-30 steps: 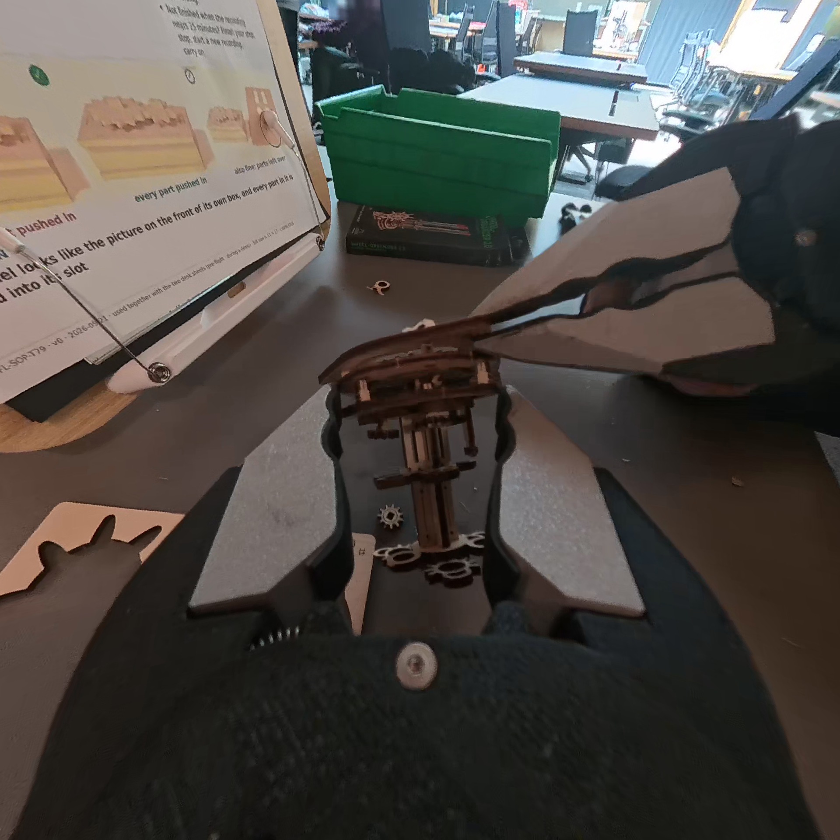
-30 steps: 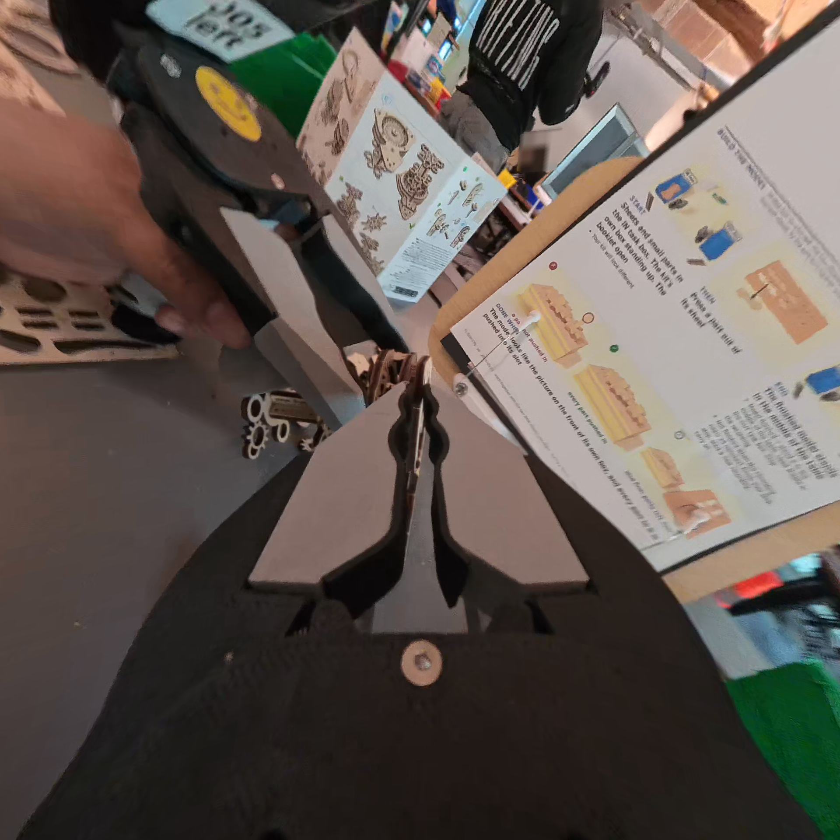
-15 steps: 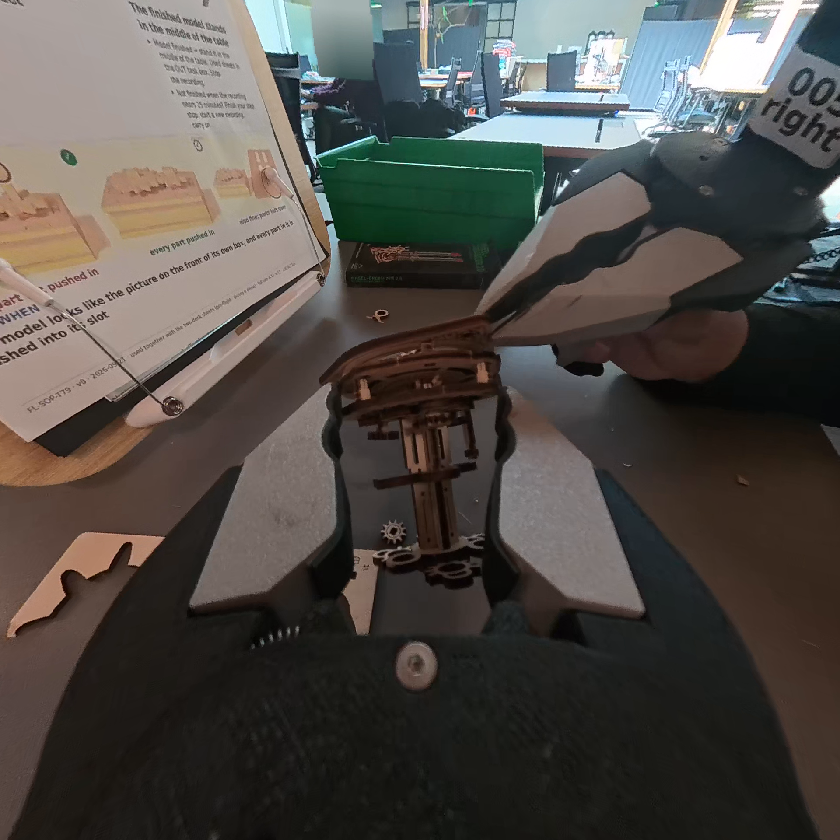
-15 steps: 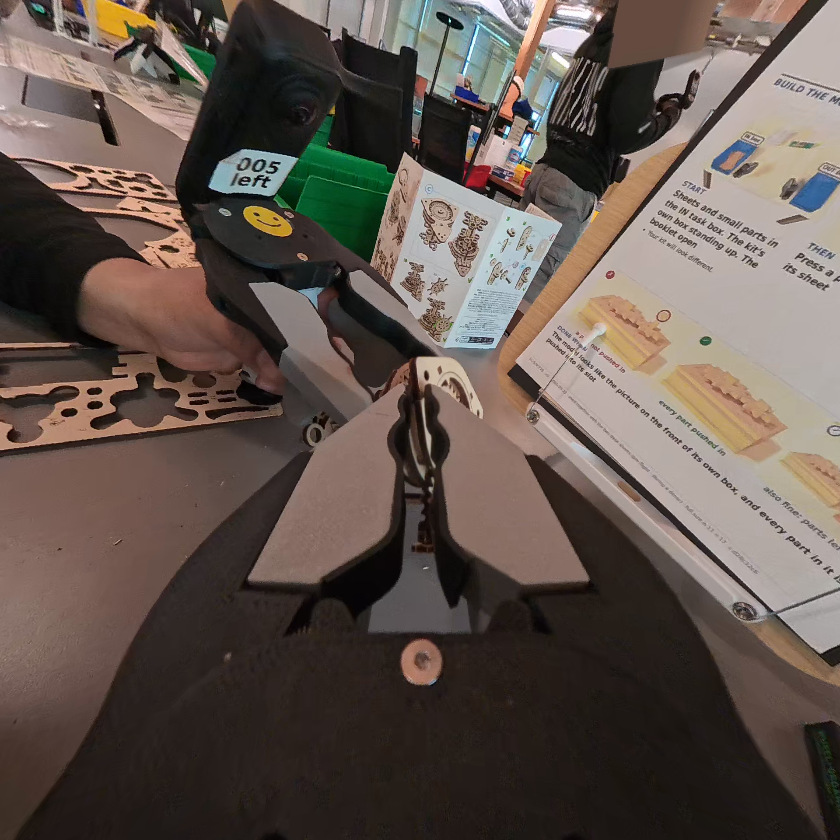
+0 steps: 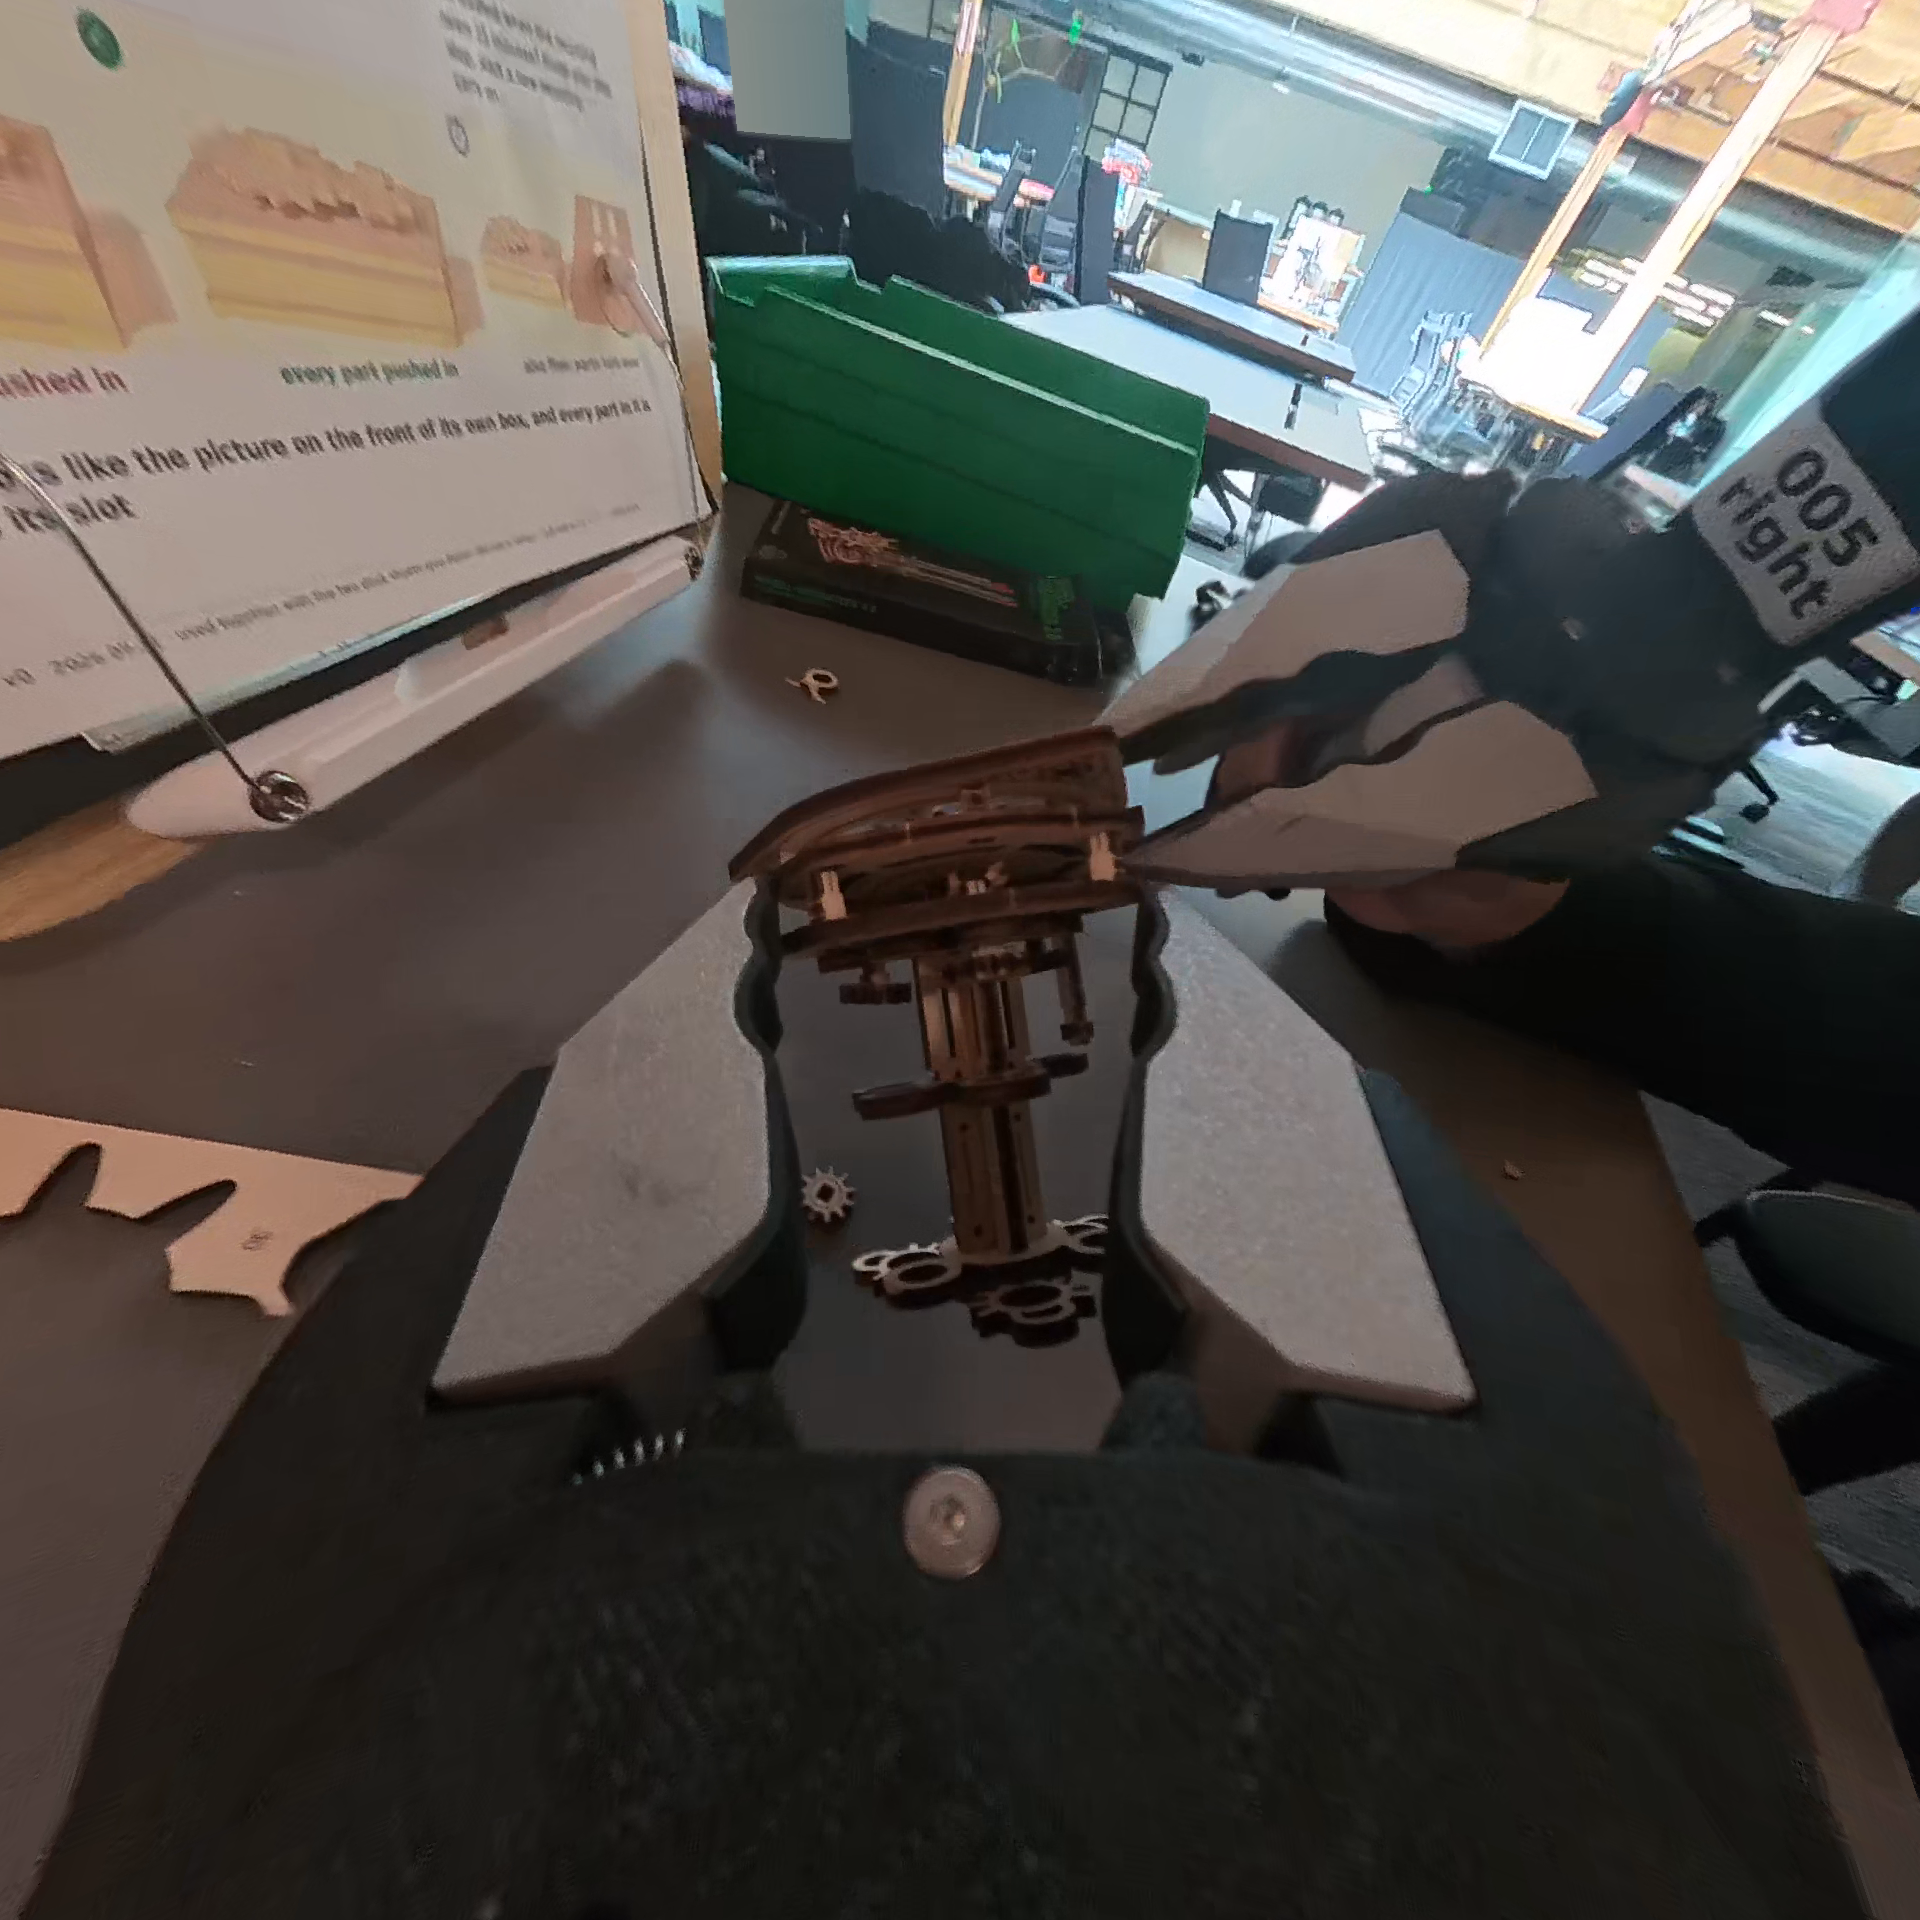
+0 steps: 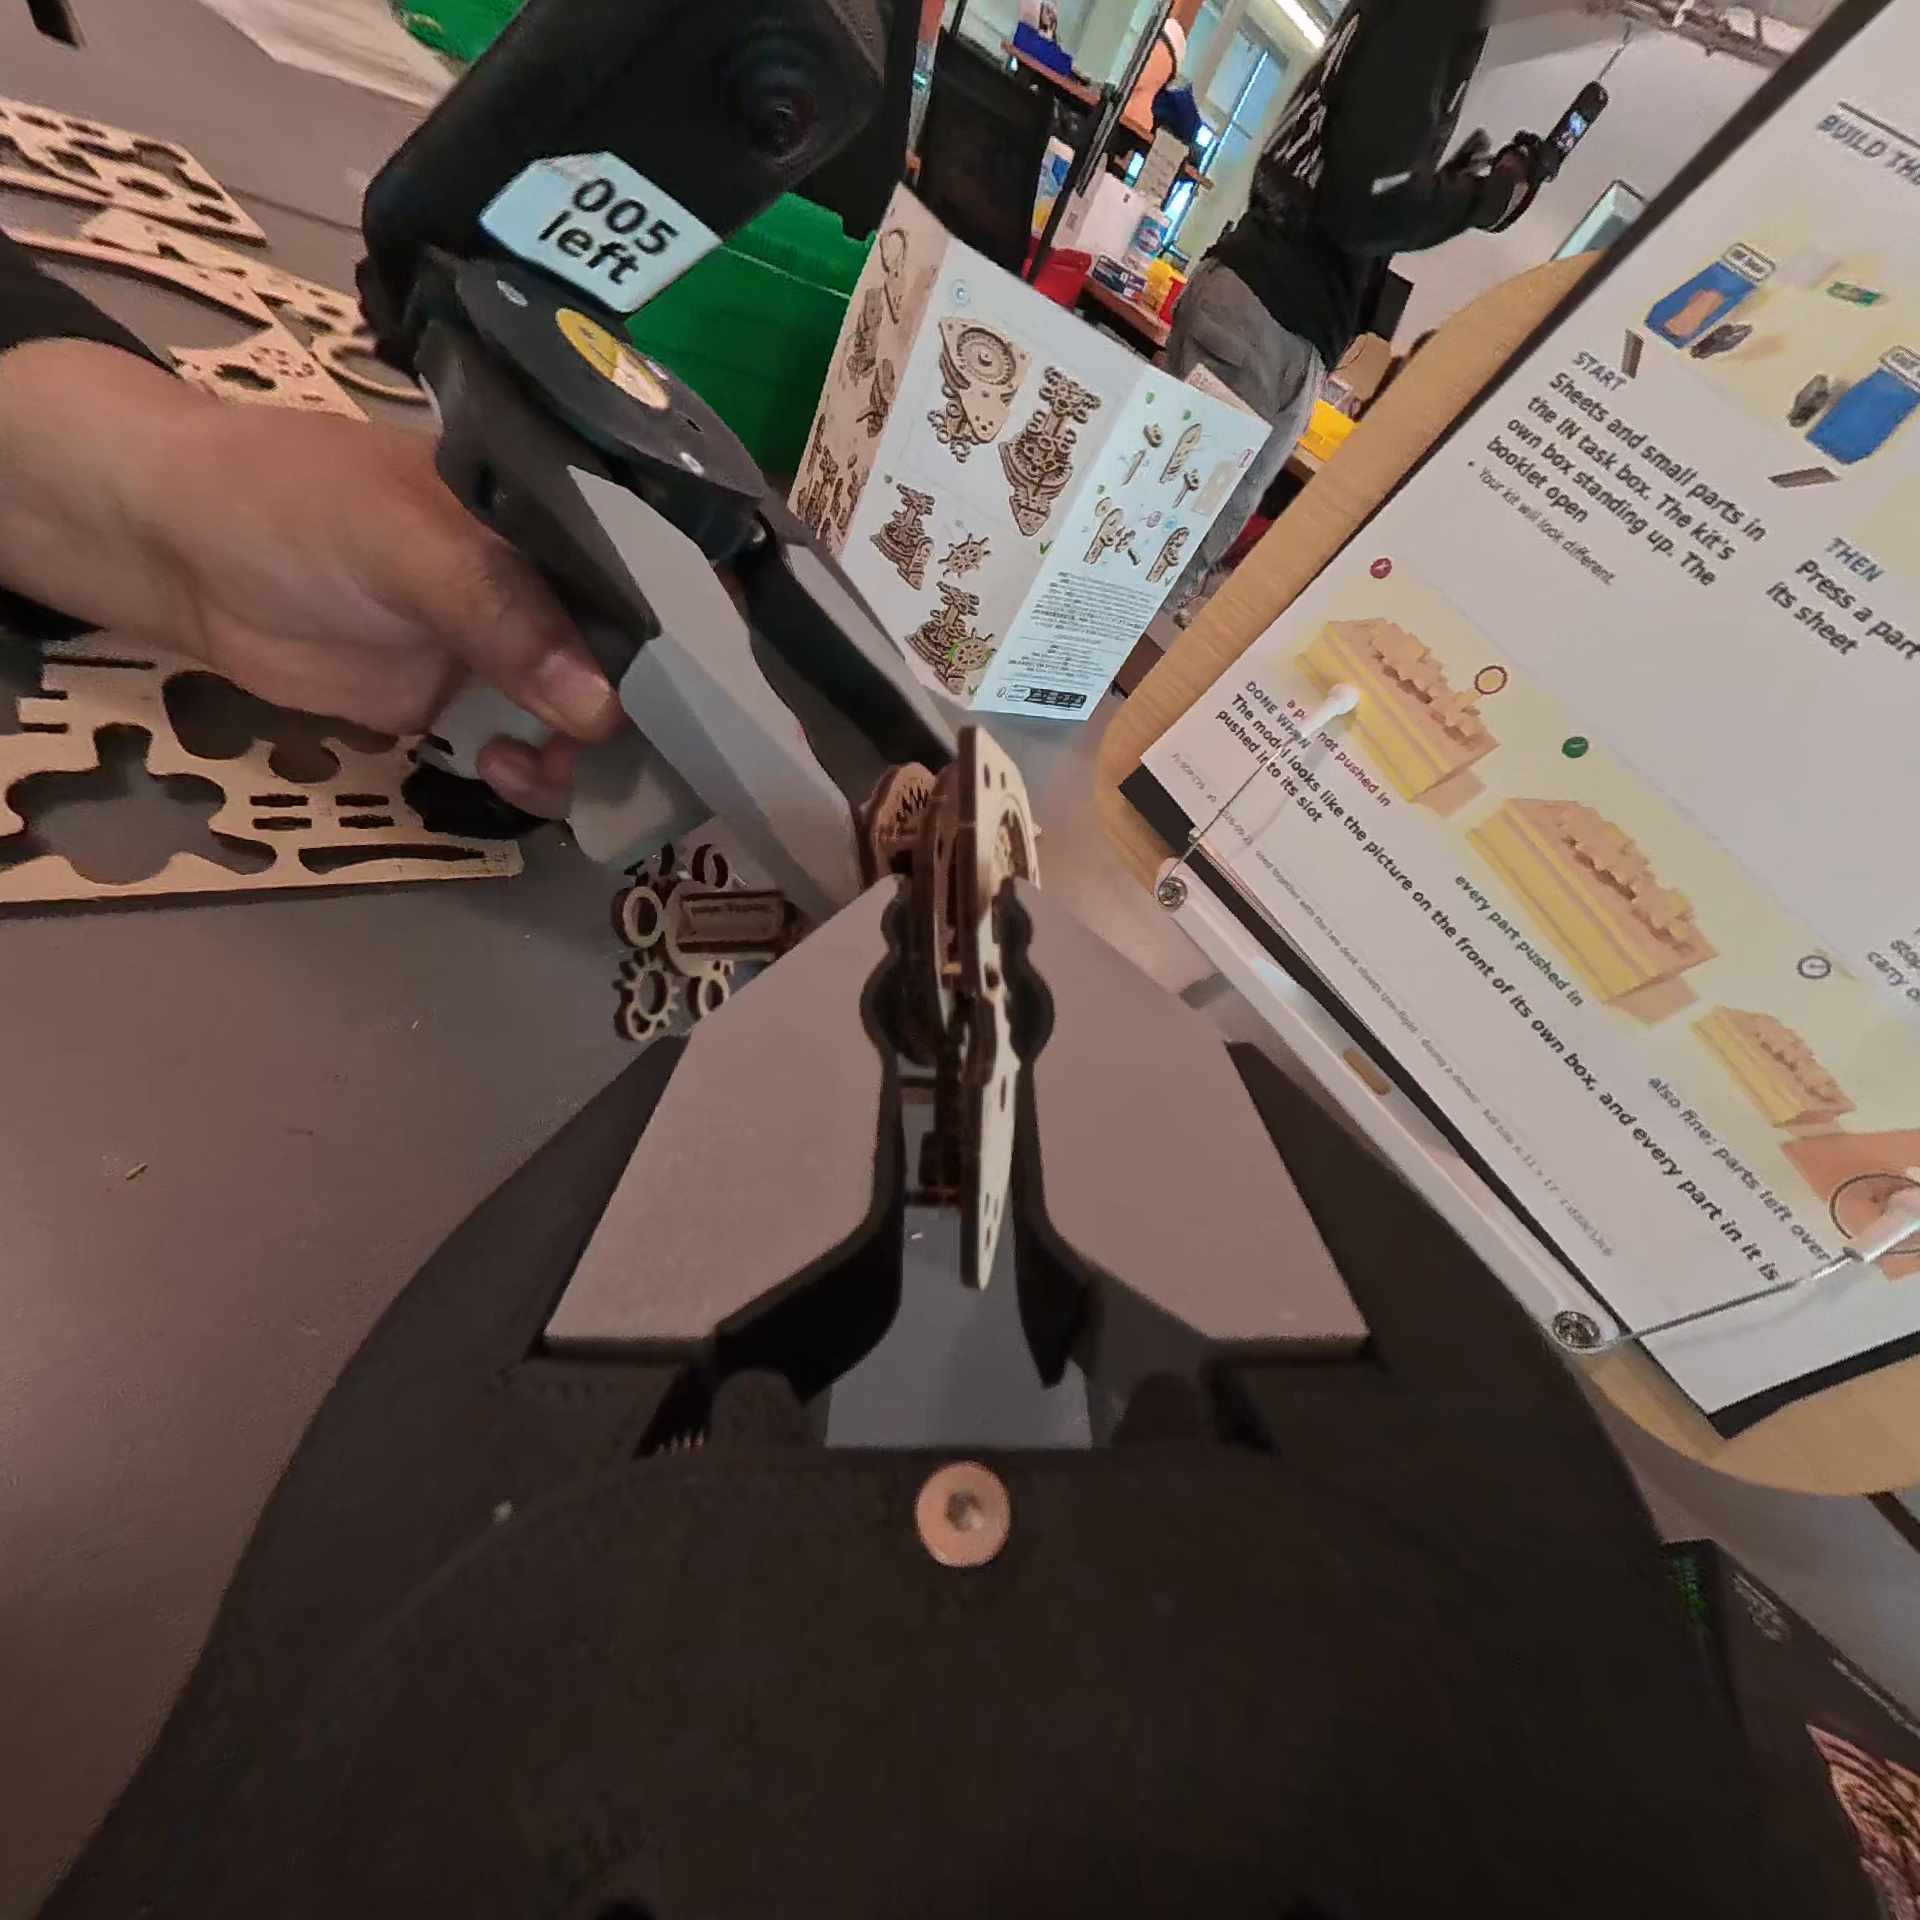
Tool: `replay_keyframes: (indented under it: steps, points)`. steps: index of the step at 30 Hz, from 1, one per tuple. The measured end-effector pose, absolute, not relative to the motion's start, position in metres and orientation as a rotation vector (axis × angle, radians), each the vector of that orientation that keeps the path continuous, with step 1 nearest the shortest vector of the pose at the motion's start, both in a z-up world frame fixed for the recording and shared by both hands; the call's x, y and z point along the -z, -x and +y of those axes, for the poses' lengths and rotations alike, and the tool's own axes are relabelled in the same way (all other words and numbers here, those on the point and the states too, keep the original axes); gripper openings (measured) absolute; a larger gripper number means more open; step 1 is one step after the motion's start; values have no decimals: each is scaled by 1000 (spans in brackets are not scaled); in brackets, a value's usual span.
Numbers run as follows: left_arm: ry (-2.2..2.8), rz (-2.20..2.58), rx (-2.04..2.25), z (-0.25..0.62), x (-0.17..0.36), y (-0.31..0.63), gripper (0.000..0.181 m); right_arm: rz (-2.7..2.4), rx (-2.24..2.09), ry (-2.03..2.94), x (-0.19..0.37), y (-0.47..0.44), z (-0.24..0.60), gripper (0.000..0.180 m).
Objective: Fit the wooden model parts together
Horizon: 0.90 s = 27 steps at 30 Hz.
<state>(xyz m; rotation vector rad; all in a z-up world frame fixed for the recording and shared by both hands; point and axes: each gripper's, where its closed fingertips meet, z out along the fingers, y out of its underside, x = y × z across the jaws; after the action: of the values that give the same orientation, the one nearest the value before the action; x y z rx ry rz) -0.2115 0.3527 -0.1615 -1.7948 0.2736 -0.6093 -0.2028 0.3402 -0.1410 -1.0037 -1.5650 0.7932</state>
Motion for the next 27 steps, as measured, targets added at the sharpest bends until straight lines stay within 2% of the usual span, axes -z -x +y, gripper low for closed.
replay_keyframes:
  steps: [1,14,18,22,27]
  points:
    - [1814,278,615,352,164,209,67,-1575,-788,999,142,203,339,10]
    - [1870,321,637,349,172,202,66,-1656,-848,967,146,199,330,11]
    - [1853,349,636,347,171,199,66,-1652,-747,895,141,192,332,26]
    - [1847,316,654,348,169,203,66,-1680,-581,795,147,189,332,11]
    - [1806,305,674,348,163,204,66,-1674,-513,771,144,187,333,13]
